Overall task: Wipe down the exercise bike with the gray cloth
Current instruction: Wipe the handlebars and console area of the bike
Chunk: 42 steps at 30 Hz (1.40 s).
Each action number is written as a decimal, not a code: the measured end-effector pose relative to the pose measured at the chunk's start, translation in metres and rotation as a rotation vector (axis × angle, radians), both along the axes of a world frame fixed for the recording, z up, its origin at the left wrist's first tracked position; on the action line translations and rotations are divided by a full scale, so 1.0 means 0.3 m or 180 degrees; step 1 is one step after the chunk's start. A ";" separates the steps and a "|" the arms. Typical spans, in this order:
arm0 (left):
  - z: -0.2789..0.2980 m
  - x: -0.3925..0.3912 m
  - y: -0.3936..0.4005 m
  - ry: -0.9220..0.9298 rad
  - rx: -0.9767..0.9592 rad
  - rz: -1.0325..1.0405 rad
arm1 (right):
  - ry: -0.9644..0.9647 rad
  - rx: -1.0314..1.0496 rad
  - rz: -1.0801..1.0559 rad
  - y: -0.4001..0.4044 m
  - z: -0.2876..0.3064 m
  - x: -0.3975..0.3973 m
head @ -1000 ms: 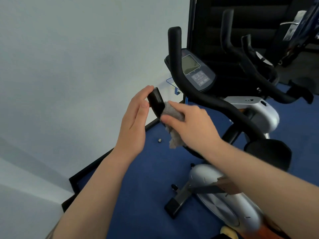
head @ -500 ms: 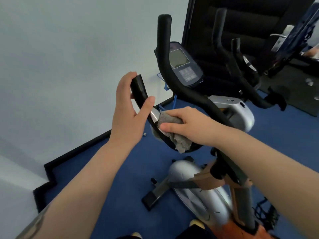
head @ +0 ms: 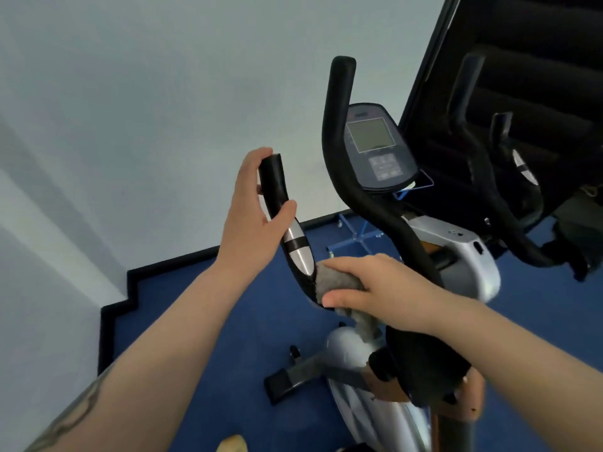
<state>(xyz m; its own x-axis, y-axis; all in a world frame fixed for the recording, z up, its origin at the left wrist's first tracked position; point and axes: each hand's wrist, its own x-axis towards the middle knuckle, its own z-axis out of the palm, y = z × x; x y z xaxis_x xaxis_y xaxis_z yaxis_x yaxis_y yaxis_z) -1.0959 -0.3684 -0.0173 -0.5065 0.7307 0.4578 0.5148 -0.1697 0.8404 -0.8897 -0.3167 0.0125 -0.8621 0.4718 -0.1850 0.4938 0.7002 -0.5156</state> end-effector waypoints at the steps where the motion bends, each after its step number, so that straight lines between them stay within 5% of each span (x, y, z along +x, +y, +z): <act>1: 0.004 0.008 -0.001 -0.0028 0.0008 0.0037 | -0.0070 -0.0003 0.0062 0.013 0.003 0.019; 8: 0.027 0.048 -0.007 -0.0250 -0.0005 0.0168 | 0.0163 0.0064 0.0214 0.021 -0.010 -0.063; 13: 0.037 0.061 -0.011 -0.0333 -0.0123 0.0168 | -0.0477 0.0639 0.0817 0.122 0.030 0.075; 19: 0.036 0.082 0.002 -0.0469 -0.0061 0.0349 | -0.0333 0.0404 0.1108 0.142 0.019 0.055; 27: 0.046 0.101 0.010 -0.0528 -0.0111 0.0560 | -0.0440 0.1012 0.1381 0.150 0.009 0.052; 42: 0.023 0.083 0.009 -0.0453 -0.0045 0.0437 | 0.0249 -0.0056 0.0127 0.029 -0.034 0.014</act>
<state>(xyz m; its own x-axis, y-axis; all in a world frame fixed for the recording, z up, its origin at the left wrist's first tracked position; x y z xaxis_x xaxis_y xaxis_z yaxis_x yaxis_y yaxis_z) -1.0711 -0.3656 -0.0103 -0.6607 0.6562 0.3646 0.4081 -0.0937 0.9081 -0.8856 -0.3081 0.0022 -0.8923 0.4340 -0.1242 0.4234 0.7090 -0.5640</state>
